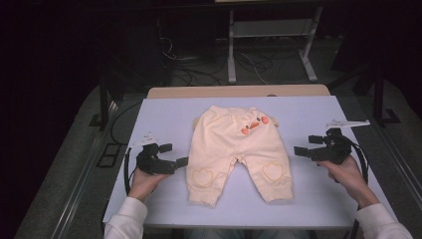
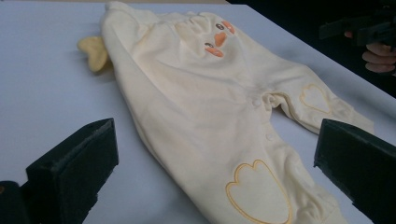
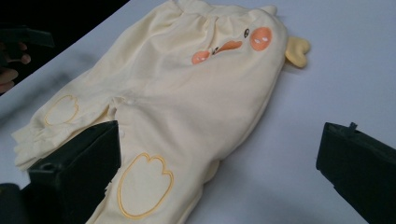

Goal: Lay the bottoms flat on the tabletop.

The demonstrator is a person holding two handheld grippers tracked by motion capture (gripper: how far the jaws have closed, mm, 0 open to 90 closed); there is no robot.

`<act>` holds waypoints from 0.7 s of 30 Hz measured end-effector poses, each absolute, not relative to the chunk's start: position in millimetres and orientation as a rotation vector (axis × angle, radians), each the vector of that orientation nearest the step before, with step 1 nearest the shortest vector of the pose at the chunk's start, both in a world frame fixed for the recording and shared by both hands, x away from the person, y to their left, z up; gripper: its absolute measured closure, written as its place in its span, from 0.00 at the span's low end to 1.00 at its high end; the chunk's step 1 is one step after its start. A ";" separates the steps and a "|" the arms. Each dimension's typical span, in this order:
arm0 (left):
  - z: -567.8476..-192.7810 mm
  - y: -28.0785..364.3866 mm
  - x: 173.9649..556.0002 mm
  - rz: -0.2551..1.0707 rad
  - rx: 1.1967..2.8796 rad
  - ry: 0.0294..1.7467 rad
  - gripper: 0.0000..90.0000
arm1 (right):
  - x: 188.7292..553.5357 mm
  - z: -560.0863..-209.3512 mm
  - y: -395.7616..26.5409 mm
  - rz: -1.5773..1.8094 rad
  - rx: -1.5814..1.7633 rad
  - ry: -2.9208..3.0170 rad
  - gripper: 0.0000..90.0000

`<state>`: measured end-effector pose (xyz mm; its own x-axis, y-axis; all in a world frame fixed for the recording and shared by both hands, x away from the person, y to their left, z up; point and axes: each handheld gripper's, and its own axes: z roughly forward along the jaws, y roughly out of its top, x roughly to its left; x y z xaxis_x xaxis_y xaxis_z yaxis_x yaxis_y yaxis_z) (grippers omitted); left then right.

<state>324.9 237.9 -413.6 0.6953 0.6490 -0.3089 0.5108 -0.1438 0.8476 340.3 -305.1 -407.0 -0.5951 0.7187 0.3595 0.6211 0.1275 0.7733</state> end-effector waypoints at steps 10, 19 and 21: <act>-415.9 254.4 314.9 0.216 1.775 0.933 0.00 | 323.0 -413.2 -323.3 1.492 1.362 2.209 0.00; -419.6 263.4 304.1 0.247 1.759 0.913 0.00 | 308.0 -420.8 -326.2 1.482 1.330 2.179 0.00; -420.7 264.5 301.9 0.258 1.768 0.909 0.00 | 304.4 -422.9 -325.7 1.484 1.325 2.170 0.00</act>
